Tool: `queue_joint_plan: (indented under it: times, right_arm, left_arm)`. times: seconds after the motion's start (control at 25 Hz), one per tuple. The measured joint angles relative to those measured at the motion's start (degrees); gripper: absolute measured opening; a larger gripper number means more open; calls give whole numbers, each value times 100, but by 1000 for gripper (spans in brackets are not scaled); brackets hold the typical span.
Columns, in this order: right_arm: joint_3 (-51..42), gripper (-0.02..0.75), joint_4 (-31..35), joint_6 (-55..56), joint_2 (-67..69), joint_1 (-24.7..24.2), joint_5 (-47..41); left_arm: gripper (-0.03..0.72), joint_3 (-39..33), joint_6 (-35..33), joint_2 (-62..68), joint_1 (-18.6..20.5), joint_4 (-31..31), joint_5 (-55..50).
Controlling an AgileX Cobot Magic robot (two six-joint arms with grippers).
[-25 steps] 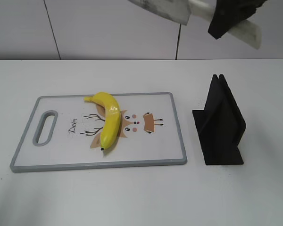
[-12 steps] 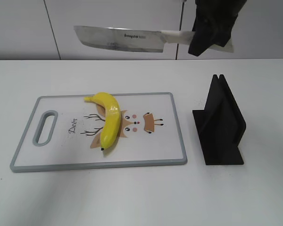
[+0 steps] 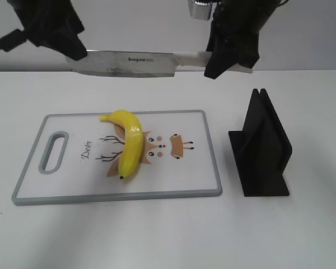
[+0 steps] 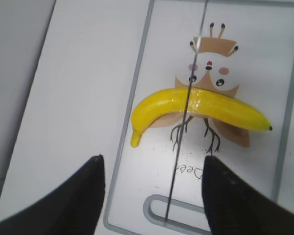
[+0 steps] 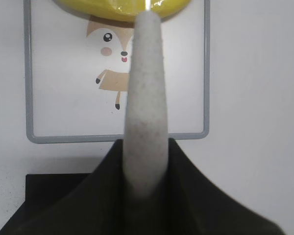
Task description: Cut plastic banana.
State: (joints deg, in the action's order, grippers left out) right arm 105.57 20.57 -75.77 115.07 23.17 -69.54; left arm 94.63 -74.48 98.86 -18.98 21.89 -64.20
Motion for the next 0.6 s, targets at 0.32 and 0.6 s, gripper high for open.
queue_joint_plan:
  times: [0.32, 0.6]
  right_arm:
    - [17, 167, 291, -32, 306, 0, 29]
    - [17, 168, 284, -26, 417, 0, 315]
  left_arm:
    - [429, 11, -32, 544, 0, -40, 218]
    - [3, 17, -84, 861, -5, -75, 128]
